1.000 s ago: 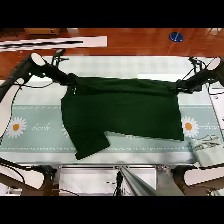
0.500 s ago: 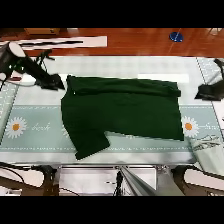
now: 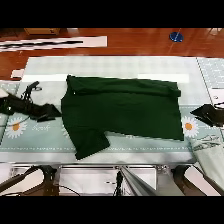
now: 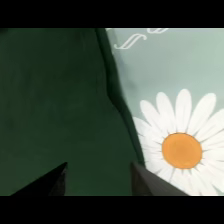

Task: Fold the shirts.

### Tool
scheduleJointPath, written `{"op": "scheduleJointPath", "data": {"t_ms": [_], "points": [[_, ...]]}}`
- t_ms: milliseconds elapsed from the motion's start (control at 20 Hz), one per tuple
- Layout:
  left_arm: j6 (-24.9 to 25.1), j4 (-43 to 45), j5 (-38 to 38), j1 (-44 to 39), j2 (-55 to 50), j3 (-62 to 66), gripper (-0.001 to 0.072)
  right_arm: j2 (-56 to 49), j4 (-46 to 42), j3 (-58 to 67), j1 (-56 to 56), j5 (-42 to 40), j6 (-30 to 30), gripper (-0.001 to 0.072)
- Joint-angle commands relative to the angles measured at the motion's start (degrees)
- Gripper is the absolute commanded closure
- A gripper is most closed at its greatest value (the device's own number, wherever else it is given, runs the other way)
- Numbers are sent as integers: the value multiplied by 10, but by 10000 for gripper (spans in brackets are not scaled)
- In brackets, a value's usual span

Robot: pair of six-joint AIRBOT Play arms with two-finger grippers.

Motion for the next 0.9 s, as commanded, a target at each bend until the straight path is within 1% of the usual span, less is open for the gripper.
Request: {"op": "scheduleJointPath", "data": {"t_ms": [0, 150, 300, 450, 650, 700, 750, 800, 850], "points": [[59, -28, -22, 39, 44, -86, 86, 12, 32, -20, -11, 1, -8, 225], [72, -28, -6, 23, 40, -114, 86, 12, 32, -20, -10, 12, -5, 225], [81, -28, 22, -12, 28, -122, 86, 12, 23, -20, -11, 26, -1, 225], [81, -28, 42, -37, 3, -122, 86, 12, 11, -20, -11, 36, -1, 225], [80, -46, 109, -52, -31, -122, 96, 12, 12, -20, -11, 43, -1, 225], [81, -54, 120, -56, -38, -122, 122, 12, 12, -20, -11, 46, -1, 225], [81, -54, 130, -62, -45, -122, 210, 12, 11, -20, -11, 48, 0, 225], [81, -54, 137, -70, -52, -122, 340, 12, 12, -20, -11, 48, 0, 225], [84, -54, 139, -75, -57, -122, 416, 12, 11, -20, -11, 48, 0, 225]]}}
